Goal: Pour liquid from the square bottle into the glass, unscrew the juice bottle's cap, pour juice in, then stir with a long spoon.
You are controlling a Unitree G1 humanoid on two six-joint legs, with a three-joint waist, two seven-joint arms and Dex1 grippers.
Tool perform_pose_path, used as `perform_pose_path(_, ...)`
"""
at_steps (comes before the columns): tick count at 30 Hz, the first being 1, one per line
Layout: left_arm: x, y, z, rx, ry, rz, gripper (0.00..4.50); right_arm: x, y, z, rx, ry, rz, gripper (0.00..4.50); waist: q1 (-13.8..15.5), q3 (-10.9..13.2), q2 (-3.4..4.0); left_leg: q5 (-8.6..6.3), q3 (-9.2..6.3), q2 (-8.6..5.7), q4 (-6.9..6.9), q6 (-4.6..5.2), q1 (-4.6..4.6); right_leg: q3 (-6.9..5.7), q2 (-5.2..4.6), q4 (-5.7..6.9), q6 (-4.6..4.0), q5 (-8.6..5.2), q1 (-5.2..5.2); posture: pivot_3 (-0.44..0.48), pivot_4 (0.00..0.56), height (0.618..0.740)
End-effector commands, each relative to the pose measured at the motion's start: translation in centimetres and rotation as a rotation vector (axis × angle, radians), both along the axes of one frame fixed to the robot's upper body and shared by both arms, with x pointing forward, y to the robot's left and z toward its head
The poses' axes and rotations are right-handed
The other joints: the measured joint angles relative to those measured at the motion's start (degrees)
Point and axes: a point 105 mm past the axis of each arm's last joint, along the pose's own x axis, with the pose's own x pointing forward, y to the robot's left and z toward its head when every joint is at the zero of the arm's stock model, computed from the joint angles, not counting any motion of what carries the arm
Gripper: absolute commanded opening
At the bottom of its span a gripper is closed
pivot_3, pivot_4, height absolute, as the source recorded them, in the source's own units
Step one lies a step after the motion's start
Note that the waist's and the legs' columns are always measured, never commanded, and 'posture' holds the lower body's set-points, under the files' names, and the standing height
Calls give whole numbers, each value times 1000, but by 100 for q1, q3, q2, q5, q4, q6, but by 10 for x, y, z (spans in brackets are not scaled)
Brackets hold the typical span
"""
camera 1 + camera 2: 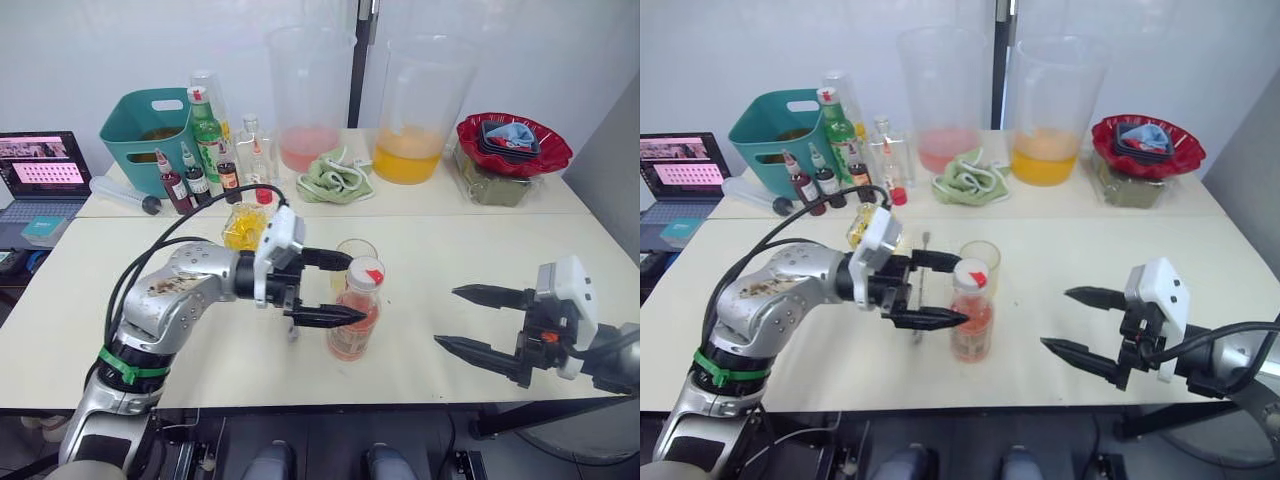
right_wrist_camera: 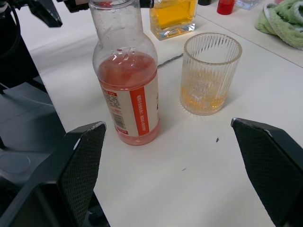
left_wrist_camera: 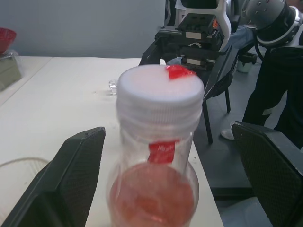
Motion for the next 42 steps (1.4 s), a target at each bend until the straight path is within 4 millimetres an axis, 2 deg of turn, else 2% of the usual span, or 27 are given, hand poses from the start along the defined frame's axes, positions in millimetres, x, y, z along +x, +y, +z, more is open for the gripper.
perform_pose_path(1, -1, -10, 5, 12, -45, 16, 4500, -4, 1, 9, -3, -58, -7, 4478, 2, 0, 0, 0, 0, 0, 0, 0, 0, 0, 0, 0, 0, 0, 0, 0, 150, 740)
perform_pose_path(7, 1, -15, 1, 24, -49, 46, 4500, -7, 3, 6, 3, -63, -11, 4478, 5, 0, -1, 0, 0, -1, 2, 0, 0, 0, 0, -1, 0, 0, 2, 0, 150, 740)
perform_pose_path(10, 3, -15, 0, 22, -43, 61, 3729, -7, 3, 6, 4, -69, -10, 4500, 11, 0, -1, 0, 0, -1, 3, 0, 0, 0, 0, -1, 0, 0, 2, 0, 150, 740)
perform_pose_path(11, 4, -15, 0, 22, -46, 68, 3338, -6, 5, 9, 12, -78, -2, 4500, 11, 0, -1, 0, 0, -1, 4, 0, 0, 0, 0, -1, 1, 0, 2, 0, 150, 740)
perform_pose_path(14, 4, -13, 0, 21, -50, 70, 2312, -6, 13, 17, 50, -91, 39, 4500, 10, 0, -1, 0, 0, -1, 6, 0, 1, 0, 0, -2, 1, 0, 4, 0, 150, 740)
perform_pose_path(17, 2, -13, -2, 11, -49, 67, 1500, -4, 25, 27, 102, -103, 76, 4500, 7, 0, 0, 0, -1, 1, 6, 0, 8, -1, 2, -2, 1, 0, 11, 0, 150, 740)
perform_pose_path(20, 1, -12, -5, 13, -58, 68, 1407, 2, 40, 39, 166, -117, 105, 4500, -9, 0, -1, 0, -2, 2, 6, 0, 14, -1, 2, -5, 1, 0, 18, 0, 150, 740)
perform_pose_path(26, -2, -14, -12, 30, -66, 56, 1403, 18, 68, 48, 205, -106, 114, 4500, -12, 0, -1, -1, -5, 2, 6, 1, 23, -3, 2, -14, 1, 0, 32, 0, 150, 740)
perform_pose_path(34, -4, -18, -14, 33, -55, 40, 1403, 24, 89, 46, 164, -115, 148, 4500, -12, 0, 0, -3, -7, 1, 6, 4, 23, -5, 2, -15, 1, 0, 32, 0, 150, 740)
perform_pose_path(37, -4, -18, -15, 37, -50, 37, 1403, 26, 91, 45, 150, -121, 146, 3670, 3, 0, 0, -3, -8, 0, 6, 4, 24, -6, 2, -15, 1, 0, 35, 0, 150, 740)
perform_pose_path(42, -5, -15, -17, 45, -44, 35, 1403, 24, 95, 42, 125, -107, 199, 1967, -7, 0, 0, -3, -8, 0, 6, 5, 27, -6, 1, -15, 1, -1, 36, 0, 150, 740)
